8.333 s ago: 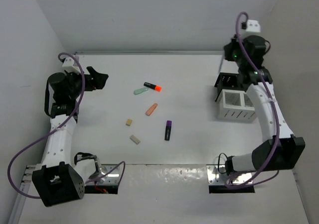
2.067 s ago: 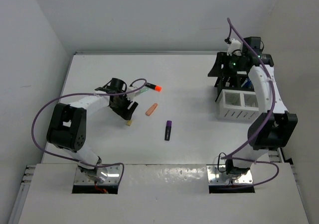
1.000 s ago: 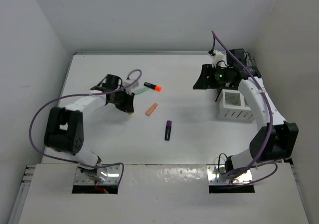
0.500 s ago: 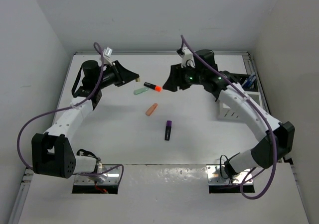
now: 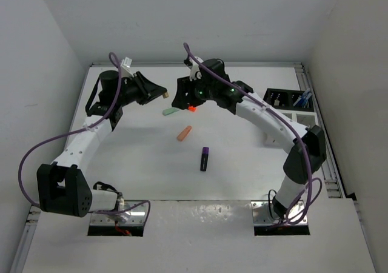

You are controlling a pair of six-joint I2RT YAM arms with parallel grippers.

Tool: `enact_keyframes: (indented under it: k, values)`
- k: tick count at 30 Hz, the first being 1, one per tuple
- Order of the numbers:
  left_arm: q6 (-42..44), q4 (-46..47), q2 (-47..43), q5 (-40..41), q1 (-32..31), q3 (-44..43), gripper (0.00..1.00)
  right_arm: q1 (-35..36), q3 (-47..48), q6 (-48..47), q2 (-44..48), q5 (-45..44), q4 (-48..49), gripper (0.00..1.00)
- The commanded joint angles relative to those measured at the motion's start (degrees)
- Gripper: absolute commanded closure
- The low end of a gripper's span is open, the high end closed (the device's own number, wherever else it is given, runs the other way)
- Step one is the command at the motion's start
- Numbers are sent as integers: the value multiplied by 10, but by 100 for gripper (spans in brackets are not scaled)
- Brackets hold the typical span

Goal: Sort the stationery into containers
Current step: Pass the stationery from the left arm to the right

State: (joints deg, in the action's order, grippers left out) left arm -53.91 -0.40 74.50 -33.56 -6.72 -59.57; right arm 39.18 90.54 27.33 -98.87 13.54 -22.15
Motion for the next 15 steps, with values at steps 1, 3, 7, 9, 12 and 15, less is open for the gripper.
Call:
enact_keyframes:
  k: [1,3,7,9,12,15]
  values:
    - [-14,5,-21,3,-4,-6,100,5,45,26,-7,-14,34,40]
    - [-25,20,-20,-5,-6,-1,100,13,51,28,-19,-13,38,40]
    - [-33,32,-23,-10,-11,8,100,17,69,36,-38,-17,46,40]
    - [-34,33,-27,-12,-13,16,100,20,74,40,-47,-11,54,41]
    - [-34,35,-34,-12,-14,28,100,24,80,42,-56,-8,57,41]
    - [-42,48,-37,-19,-15,36,100,27,81,37,-65,-11,60,44]
